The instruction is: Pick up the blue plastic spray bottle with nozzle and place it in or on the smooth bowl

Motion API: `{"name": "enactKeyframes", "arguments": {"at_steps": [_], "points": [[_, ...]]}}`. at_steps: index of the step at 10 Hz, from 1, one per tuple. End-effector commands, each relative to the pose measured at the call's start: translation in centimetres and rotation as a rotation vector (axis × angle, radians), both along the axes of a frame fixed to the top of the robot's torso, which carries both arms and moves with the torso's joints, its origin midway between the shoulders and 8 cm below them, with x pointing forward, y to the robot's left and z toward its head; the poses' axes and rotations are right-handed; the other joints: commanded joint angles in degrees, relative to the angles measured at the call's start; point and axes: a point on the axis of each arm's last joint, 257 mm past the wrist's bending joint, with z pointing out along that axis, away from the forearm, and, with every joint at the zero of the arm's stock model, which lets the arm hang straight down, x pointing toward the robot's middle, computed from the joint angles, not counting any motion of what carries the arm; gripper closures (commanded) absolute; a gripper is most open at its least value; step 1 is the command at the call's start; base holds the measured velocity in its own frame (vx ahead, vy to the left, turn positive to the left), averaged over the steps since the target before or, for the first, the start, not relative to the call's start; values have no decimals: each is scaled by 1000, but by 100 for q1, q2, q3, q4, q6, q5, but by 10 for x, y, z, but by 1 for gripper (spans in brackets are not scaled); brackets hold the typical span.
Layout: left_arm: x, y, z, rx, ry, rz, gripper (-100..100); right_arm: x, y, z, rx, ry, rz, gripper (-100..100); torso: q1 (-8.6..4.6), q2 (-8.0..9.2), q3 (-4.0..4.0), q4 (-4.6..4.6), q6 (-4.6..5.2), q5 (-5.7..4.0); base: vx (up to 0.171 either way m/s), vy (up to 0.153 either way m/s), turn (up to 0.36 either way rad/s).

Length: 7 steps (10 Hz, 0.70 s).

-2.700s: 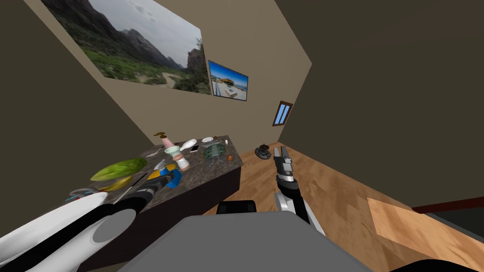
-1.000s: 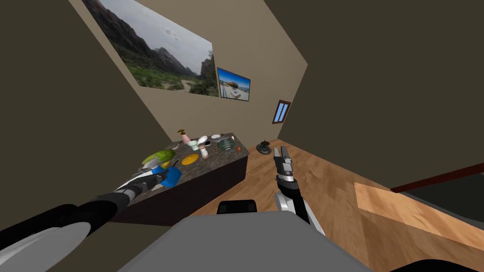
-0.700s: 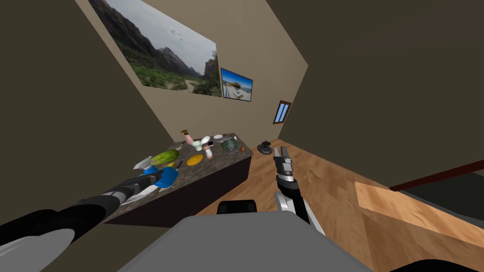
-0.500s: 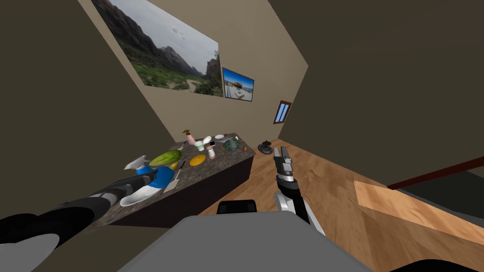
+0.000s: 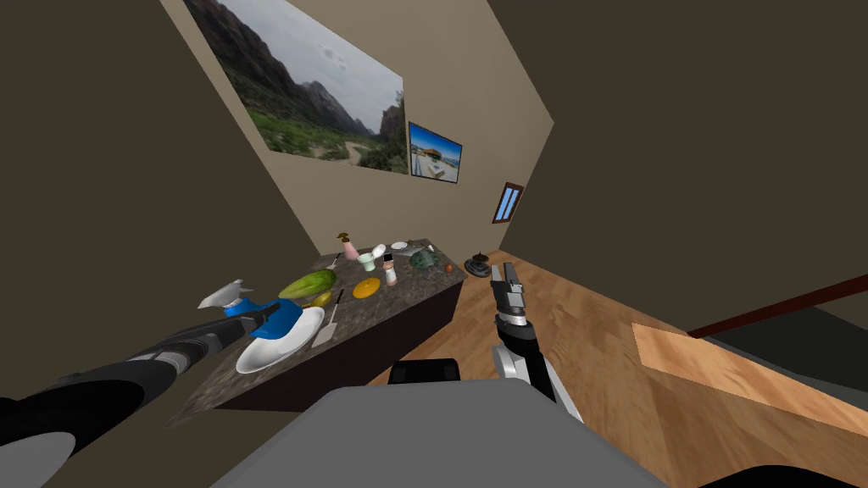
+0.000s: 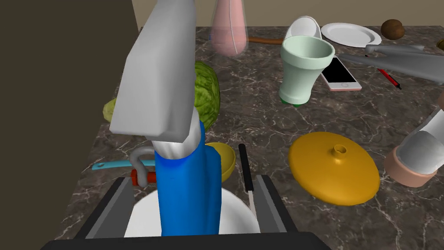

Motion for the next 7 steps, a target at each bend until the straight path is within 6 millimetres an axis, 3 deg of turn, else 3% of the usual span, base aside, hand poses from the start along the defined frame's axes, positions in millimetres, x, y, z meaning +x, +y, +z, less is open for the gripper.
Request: {"name": "enactKeyframes", "arguments": {"at_steps": [1,4,5,6,7], "points": [[0,0,0,0,0,0,-100,0,0,0,0,0,0,0,0,0,0,0,0,0,0,10,-1],[0,0,0,0,0,0,-100,0,0,0,0,0,0,0,-22,1,1,0,0,-6,0,0,0],[0,0,0,-1,1,1,0,0,0,0,0,0,0,0,-28,2,2,1,2,-10,0,0,0],[-6,-5,12,-2,-2,2,-100,0,0,0,0,0,0,0,-32,2,2,2,3,-11,24,24,7],[-8,-7,18,-2,-3,1,-100,0,0,0,0,0,0,0,-28,-4,-1,1,2,-11,41,41,6]]}}
